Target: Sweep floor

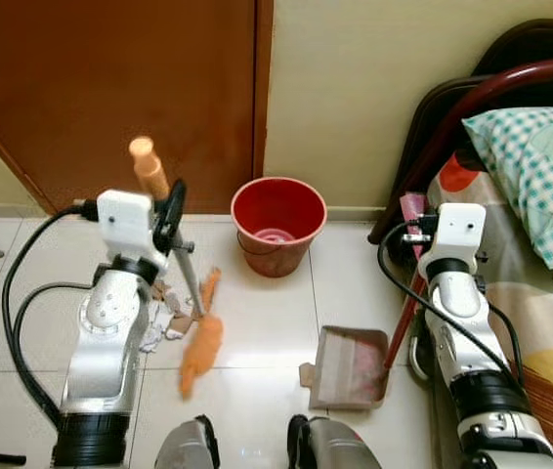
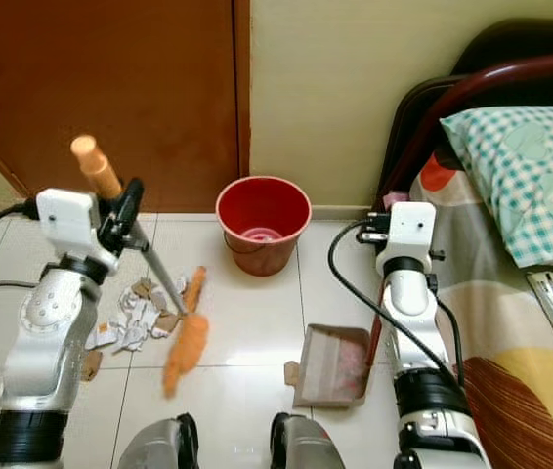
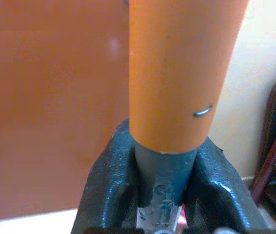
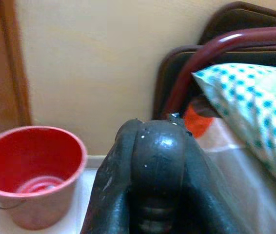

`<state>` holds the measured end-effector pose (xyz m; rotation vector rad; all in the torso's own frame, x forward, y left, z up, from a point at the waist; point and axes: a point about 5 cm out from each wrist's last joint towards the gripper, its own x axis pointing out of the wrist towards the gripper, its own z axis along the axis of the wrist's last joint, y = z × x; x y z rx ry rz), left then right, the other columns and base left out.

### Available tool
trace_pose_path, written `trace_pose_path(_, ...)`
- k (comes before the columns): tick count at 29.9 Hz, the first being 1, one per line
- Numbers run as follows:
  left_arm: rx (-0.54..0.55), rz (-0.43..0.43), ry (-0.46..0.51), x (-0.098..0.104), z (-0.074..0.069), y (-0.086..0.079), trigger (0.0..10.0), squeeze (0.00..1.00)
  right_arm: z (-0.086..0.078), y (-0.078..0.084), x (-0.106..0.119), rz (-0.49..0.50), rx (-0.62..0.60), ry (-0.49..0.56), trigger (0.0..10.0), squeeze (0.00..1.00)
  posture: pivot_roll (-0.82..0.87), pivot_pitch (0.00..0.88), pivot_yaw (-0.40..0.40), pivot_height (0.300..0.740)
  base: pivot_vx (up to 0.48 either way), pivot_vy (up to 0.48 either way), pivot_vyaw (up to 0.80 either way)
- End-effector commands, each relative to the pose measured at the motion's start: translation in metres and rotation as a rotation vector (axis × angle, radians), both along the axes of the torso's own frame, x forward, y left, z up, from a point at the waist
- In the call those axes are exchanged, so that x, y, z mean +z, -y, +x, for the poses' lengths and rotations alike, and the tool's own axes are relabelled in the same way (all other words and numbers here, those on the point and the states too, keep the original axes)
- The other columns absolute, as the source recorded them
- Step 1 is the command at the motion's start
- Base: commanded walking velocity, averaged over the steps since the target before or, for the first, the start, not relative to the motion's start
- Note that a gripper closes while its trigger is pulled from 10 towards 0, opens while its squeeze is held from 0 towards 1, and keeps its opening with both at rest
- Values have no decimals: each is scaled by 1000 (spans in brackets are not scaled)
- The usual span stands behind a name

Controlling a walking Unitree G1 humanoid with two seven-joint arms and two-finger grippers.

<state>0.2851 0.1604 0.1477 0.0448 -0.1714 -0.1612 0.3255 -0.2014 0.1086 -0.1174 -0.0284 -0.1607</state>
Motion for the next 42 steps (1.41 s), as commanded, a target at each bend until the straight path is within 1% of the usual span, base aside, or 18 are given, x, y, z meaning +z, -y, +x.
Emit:
trace_pose_path(1,-39,-35,-46,-11,-5,15,10000,0,0,-2,7,49,24,43,10000,0,-15,147,-72,740,0,0,0)
trace_pose_path(6,-50,-46,-69,-19,-8,29,10000,0,7,-7,16,103,57,66,10000,0,-15,138,-83,740,0,0,0)
trace_pose_path(11,-38,-63,-81,-23,-9,32,10000,0,14,-10,34,136,96,117,10000,0,-23,139,-74,740,0,0,0)
trace_pose_path(15,-29,-65,-96,-27,-9,33,10000,0,16,-2,42,135,86,141,10000,0,-23,137,-70,740,0,0,0)
trace_pose_path(18,-25,-58,-106,-30,-11,31,10000,0,16,7,48,99,61,166,10000,0,-23,131,-64,740,0,0,0)
trace_pose_path(19,-25,-58,-106,-30,-11,31,10000,0,16,7,48,99,61,166,10000,0,-23,131,-64,740,0,0,0)
trace_pose_path(21,-24,-53,-117,-32,-12,30,10000,0,15,14,49,83,49,166,10000,0,-27,133,-58,740,0,0,0)
trace_pose_path(23,-24,-53,-117,-32,-12,30,10000,0,15,14,49,83,49,166,10000,0,-27,133,-58,740,0,0,0)
trace_pose_path(25,-24,-50,-121,-33,-12,29,10000,0,15,16,46,71,43,159,10000,0,-26,133,-58,740,0,0,0)
trace_pose_path(27,-20,-48,-132,-35,-13,29,10000,0,11,16,32,36,28,103,10000,0,-25,132,-57,740,0,0,0)
trace_pose_path(28,-20,-48,-132,-35,-13,29,10000,0,11,16,32,36,28,103,10000,0,-25,132,-57,740,0,0,0)
trace_pose_path(29,-12,-52,-148,-38,-14,30,10000,0,5,12,16,12,23,55,10000,0,-20,132,-57,740,0,0,0)
trace_pose_path(30,-12,-52,-148,-38,-14,30,10000,0,5,12,16,12,23,55,10000,0,-20,132,-57,740,0,0,0)
trace_pose_path(31,-14,-65,-156,-38,-15,33,10000,0,0,6,5,14,38,30,10000,0,-13,130,-54,740,0,0,0)
trace_pose_path(34,-24,-98,-163,-35,-17,41,10000,0,-7,-6,-8,9,60,0,10000,0,-6,129,-52,740,0,0,0)
trace_pose_path(38,-28,-115,-168,-34,-17,44,10000,0,-9,-12,-11,-2,72,-6,10000,0,-5,128,-51,740,0,0,0)
trace_pose_path(40,-53,-139,-162,-28,-17,54,10000,0,-10,-25,-14,-13,104,-7,10000,0,-4,128,-47,740,0,0,0)
trace_pose_path(42,-66,-145,-155,-26,-16,59,10000,0,-11,-30,-16,-1,112,-10,10000,0,-3,127,-46,740,0,0,0)
